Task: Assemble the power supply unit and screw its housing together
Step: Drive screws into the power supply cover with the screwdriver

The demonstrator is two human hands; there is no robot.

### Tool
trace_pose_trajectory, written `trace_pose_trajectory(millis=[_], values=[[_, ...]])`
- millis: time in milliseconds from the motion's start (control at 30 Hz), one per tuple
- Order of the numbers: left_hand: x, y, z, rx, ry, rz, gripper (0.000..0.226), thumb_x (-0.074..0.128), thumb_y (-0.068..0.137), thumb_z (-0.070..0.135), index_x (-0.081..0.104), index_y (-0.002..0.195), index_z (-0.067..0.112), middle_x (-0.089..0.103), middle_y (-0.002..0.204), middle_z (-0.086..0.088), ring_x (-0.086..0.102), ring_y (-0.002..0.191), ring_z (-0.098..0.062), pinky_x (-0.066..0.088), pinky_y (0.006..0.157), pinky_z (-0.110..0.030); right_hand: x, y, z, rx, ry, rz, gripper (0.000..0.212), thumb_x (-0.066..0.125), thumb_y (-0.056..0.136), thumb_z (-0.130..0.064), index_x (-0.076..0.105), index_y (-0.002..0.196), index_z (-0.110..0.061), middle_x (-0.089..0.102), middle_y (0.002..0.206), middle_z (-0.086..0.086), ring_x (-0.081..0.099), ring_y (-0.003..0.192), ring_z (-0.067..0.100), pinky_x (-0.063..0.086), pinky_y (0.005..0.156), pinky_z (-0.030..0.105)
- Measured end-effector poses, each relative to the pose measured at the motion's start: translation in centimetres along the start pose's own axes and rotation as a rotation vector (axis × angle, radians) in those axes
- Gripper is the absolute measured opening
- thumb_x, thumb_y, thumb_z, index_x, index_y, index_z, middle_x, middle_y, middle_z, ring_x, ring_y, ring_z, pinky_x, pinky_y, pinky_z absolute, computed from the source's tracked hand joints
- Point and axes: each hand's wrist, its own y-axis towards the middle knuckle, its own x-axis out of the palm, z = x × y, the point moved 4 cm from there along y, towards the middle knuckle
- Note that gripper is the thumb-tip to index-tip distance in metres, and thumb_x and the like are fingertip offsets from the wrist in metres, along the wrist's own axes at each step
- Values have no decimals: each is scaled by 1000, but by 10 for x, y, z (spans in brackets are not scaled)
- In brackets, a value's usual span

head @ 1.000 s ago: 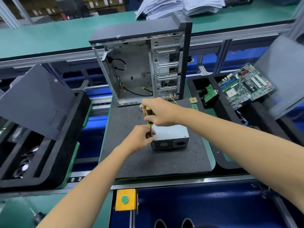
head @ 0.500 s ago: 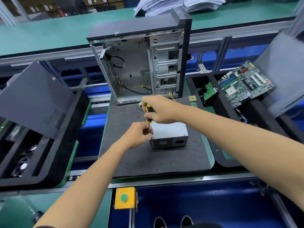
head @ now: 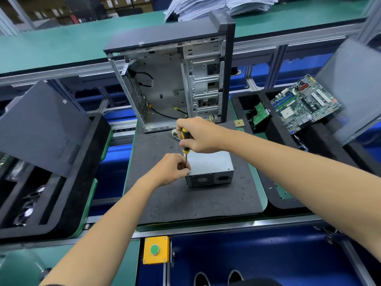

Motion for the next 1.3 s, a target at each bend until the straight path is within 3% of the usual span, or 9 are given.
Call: trace_pose_trajectory(millis=[267, 400, 500, 667, 933, 1300], values=[[0, 0, 0, 27, 1, -45, 5, 72, 79, 16, 73, 83, 20, 71, 84, 9, 64, 78, -4, 50, 72, -13, 1, 1, 3, 2, -17, -2, 11, 61, 89, -12, 50, 89, -13, 64, 81, 1, 66, 78, 17, 54, 72, 41], [-1, -1, 1, 33, -5, -15, 9, 70, 80, 11, 70, 83, 20, 67, 78, 13, 61, 71, -2, 47, 66, -11, 2, 3, 3, -10, -48, -2, 10, 61, 89, -13, 51, 90, -13, 63, 80, 1, 65, 77, 17, 53, 69, 38], [-4, -1, 0, 28, -16, 23, 6, 69, 79, 10, 68, 83, 15, 64, 71, 6, 55, 62, -2, 46, 63, -14, 3, 3, 1, -25, -92, -13, 11, 62, 89, -14, 50, 89, -14, 62, 80, 1, 62, 75, 14, 50, 65, 33], [-7, -3, -3, 9, -26, 32, 3, 70, 81, 13, 69, 80, 15, 67, 72, 5, 55, 61, 2, 45, 61, -11, -14, 5, -1, -19, 67, 104, 12, 61, 91, -12, 50, 87, -16, 67, 75, -1, 65, 64, 1, 51, 59, 22], [-4, -2, -2, 18, 4, 14, 6, 73, 80, 19, 68, 76, 19, 63, 65, 12, 54, 60, 3, 43, 59, -10, 3, 5, -2, -26, -23, -7, 11, 61, 90, -12, 51, 88, -13, 64, 79, 1, 68, 75, 14, 54, 69, 38], [-4, -1, 2, 44, 76, 4, 2, 67, 80, 14, 69, 81, 13, 63, 78, 17, 59, 75, -7, 46, 67, -12, 5, 8, -7, -30, -107, -19, 11, 63, 89, -15, 52, 89, -14, 60, 79, 0, 57, 71, 15, 49, 65, 36]])
